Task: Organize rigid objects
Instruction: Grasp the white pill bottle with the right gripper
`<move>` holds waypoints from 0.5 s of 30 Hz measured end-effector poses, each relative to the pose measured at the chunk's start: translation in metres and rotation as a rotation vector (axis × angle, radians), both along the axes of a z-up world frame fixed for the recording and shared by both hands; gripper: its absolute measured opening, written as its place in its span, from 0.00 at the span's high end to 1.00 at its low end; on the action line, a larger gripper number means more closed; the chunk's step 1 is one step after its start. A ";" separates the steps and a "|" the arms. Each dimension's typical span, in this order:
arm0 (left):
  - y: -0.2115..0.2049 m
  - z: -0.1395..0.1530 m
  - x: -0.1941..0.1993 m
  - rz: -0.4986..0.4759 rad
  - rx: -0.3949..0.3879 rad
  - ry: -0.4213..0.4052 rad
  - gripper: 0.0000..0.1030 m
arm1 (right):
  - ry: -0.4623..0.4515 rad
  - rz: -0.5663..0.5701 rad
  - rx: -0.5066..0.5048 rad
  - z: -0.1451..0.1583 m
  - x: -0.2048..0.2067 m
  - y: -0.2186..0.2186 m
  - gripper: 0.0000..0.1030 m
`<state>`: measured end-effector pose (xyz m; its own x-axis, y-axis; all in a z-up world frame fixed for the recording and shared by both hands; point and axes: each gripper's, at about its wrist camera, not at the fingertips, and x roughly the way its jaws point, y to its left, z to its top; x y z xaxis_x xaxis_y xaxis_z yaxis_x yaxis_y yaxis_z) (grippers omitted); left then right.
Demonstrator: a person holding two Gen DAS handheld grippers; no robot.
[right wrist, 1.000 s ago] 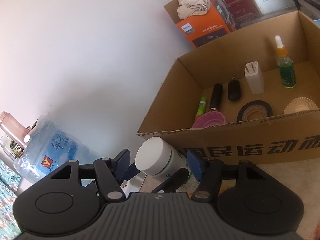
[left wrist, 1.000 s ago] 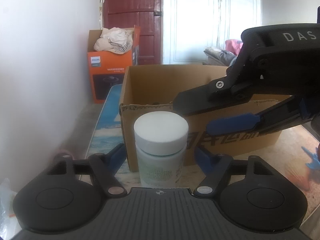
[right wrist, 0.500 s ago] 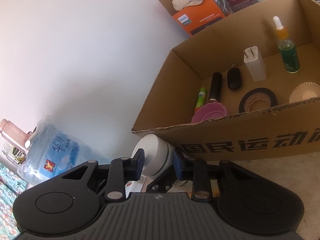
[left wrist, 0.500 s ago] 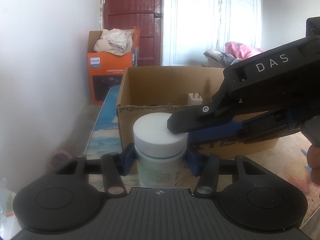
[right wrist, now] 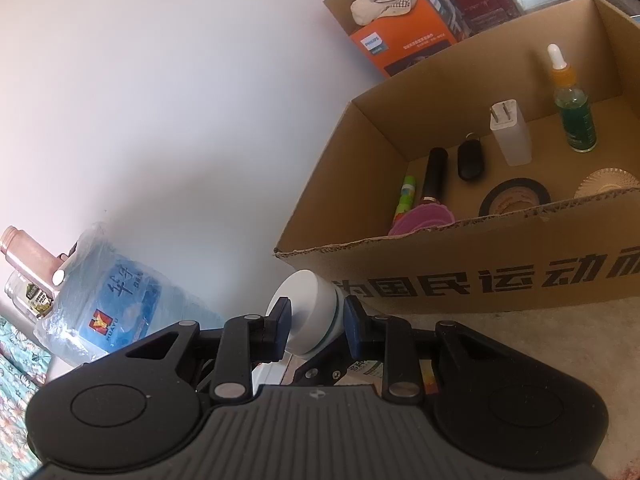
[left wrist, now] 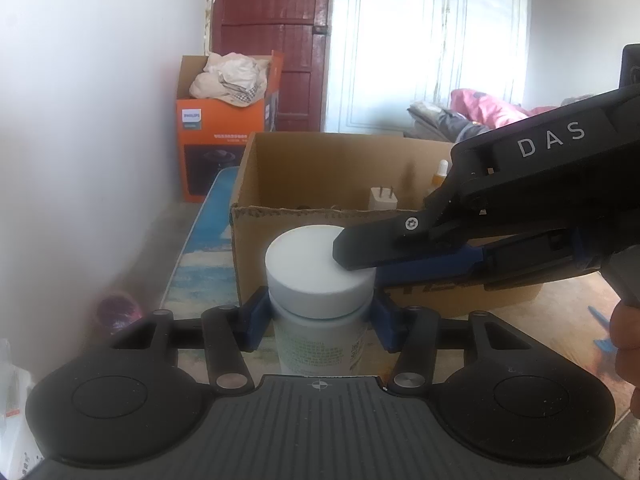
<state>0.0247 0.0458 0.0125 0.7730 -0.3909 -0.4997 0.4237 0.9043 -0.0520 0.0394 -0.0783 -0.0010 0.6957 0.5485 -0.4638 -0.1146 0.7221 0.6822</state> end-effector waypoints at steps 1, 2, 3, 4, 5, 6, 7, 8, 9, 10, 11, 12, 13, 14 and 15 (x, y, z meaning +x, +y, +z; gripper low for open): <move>0.000 0.000 -0.001 0.000 0.001 0.001 0.49 | 0.001 0.000 0.001 0.000 -0.002 0.000 0.70; -0.001 0.000 -0.003 0.001 0.000 0.004 0.49 | 0.002 0.000 0.000 0.000 -0.003 0.001 0.70; -0.001 0.001 -0.003 0.001 0.000 0.008 0.49 | 0.004 -0.001 -0.002 0.000 -0.005 0.001 0.70; -0.001 0.001 -0.005 0.002 -0.001 0.010 0.49 | 0.004 -0.001 -0.004 0.000 -0.007 0.001 0.70; -0.001 0.001 -0.005 0.002 -0.001 0.015 0.49 | 0.005 -0.002 -0.002 0.000 -0.010 0.000 0.70; -0.002 0.002 -0.007 0.001 0.000 0.016 0.49 | 0.005 -0.002 -0.002 0.000 -0.012 0.000 0.70; -0.002 0.002 -0.009 -0.001 0.001 0.015 0.49 | 0.002 0.000 -0.004 0.000 -0.015 0.000 0.70; -0.003 0.002 -0.011 -0.005 0.003 0.016 0.49 | 0.001 0.000 -0.005 0.000 -0.018 -0.001 0.70; -0.004 0.002 -0.012 -0.007 0.006 0.019 0.49 | 0.003 0.000 -0.005 0.000 -0.021 -0.002 0.70; -0.005 0.003 -0.014 -0.008 0.009 0.020 0.49 | 0.003 0.000 -0.004 0.000 -0.023 -0.003 0.70; -0.006 0.003 -0.015 -0.010 0.012 0.019 0.49 | 0.003 0.000 -0.003 0.000 -0.026 -0.004 0.70; -0.007 0.003 -0.016 -0.014 0.014 0.017 0.49 | 0.003 -0.002 -0.003 0.000 -0.028 -0.005 0.70; -0.008 0.003 -0.017 -0.016 0.014 0.019 0.49 | 0.002 -0.003 -0.006 0.000 -0.030 -0.006 0.70; -0.010 0.002 -0.018 -0.017 0.016 0.023 0.49 | 0.003 -0.004 -0.008 0.000 -0.032 -0.007 0.70; -0.012 0.001 -0.019 -0.018 0.018 0.026 0.49 | 0.006 -0.006 -0.007 -0.001 -0.033 -0.009 0.70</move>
<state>0.0056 0.0343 0.0140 0.7522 -0.3956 -0.5270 0.4389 0.8973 -0.0471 0.0064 -0.0869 -0.0020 0.6961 0.5413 -0.4717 -0.1063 0.7275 0.6778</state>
